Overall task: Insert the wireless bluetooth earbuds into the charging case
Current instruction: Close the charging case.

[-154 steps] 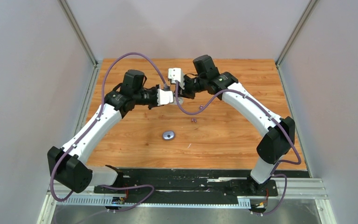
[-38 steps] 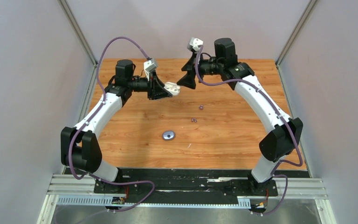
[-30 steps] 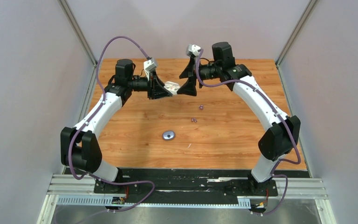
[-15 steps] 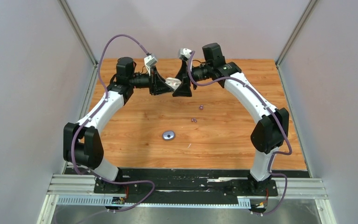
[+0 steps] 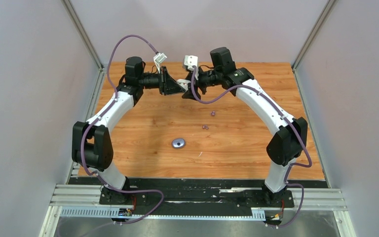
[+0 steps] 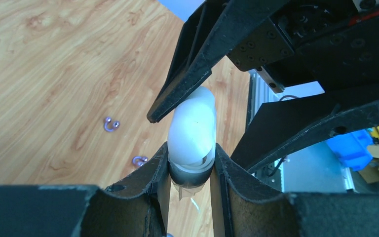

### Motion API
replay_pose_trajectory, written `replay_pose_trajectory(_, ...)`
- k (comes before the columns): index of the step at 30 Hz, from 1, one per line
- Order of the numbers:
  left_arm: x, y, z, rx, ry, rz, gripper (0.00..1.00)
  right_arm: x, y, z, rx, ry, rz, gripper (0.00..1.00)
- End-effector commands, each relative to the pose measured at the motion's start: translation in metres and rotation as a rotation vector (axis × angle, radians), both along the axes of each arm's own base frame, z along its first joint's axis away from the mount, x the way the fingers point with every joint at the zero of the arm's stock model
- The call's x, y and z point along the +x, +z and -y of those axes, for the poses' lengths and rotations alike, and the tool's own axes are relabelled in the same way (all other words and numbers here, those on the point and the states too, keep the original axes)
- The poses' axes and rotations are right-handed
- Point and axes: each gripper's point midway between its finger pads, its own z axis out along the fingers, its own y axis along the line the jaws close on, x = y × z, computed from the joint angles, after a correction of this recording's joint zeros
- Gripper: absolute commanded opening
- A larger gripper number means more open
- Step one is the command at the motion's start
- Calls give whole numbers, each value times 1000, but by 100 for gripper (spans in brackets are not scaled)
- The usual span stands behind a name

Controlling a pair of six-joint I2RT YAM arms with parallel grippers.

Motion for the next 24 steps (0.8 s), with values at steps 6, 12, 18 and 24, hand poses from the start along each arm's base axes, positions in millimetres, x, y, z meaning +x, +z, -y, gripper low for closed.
replay_pose_trajectory(6, -11, 27, 1, -54, -111, 20, 0, -1, 37, 2, 0, -8, 288, 58)
replay_pose_trajectory(12, -28, 31, -1, -59, -176, 40, 0, -3, 44, 4, 27, -17, 392, 38)
replay_pose_trajectory(18, -32, 26, -3, -46, -179, 71, 0, -5, 44, 3, 32, -28, 397, 26)
replay_pose_trajectory(24, -34, 25, -4, -34, -188, 106, 0, -5, 47, 7, 40, -76, 366, 52)
